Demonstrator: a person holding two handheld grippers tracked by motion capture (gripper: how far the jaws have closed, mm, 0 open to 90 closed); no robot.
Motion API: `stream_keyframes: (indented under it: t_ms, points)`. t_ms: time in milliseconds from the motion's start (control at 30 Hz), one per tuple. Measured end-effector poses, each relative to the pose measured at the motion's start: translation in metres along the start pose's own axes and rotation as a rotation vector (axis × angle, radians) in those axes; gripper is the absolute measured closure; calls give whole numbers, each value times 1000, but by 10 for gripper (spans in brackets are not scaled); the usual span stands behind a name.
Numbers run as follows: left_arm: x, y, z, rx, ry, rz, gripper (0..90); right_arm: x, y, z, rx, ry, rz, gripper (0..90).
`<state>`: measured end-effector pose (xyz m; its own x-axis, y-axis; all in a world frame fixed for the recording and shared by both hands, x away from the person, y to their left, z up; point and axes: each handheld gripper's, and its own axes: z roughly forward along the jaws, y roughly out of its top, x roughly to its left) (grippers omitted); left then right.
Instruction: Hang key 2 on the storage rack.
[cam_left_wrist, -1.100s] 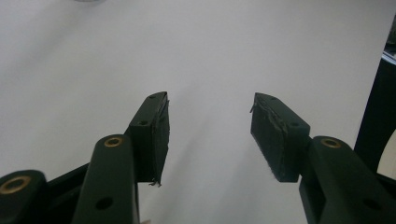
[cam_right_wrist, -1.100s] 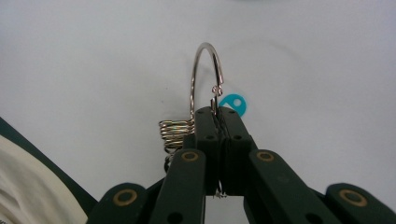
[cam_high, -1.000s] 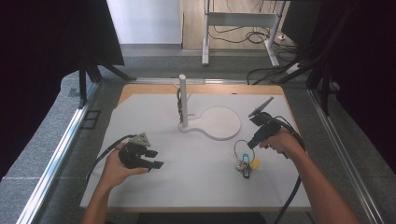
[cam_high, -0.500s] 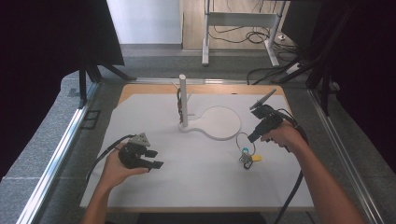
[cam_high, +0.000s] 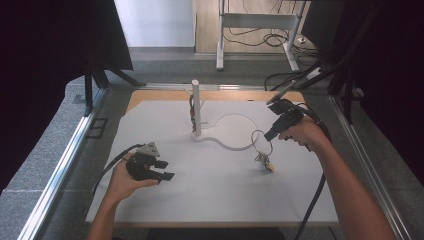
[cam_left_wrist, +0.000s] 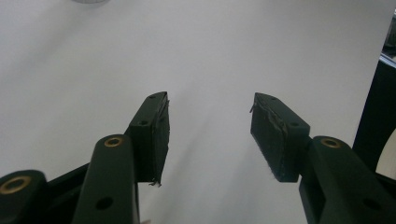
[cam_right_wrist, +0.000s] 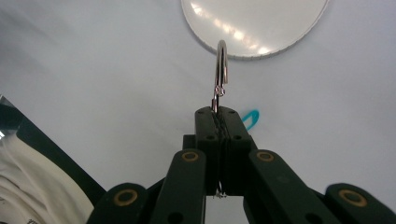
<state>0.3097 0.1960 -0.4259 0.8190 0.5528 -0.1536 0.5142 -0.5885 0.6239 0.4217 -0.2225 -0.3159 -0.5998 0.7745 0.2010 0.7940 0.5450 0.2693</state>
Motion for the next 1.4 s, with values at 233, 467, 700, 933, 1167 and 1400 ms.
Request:
stream_keyframes:
  t_ms: [233,467,700,933,1167,1400]
  points:
    - [1,0,-1,1,1,4,477,2,9,-5,-2,-5,-3,882]
    - [0,0,0,5,0,7,476,4,15,-8,-7,-8,-15,882]
    - [0,0,0,7,-1,6,476,6,26,-19,-29,-7,-14,883]
    - [0,0,-2,2,-3,4,476,12,42,-31,-52,-6,-26,883]
    - [0,-1,-4,-6,-3,4,476,17,56,-33,-57,-2,-35,883]
    - [0,-1,-5,-9,-3,0,475,18,67,-27,-59,0,-43,883]
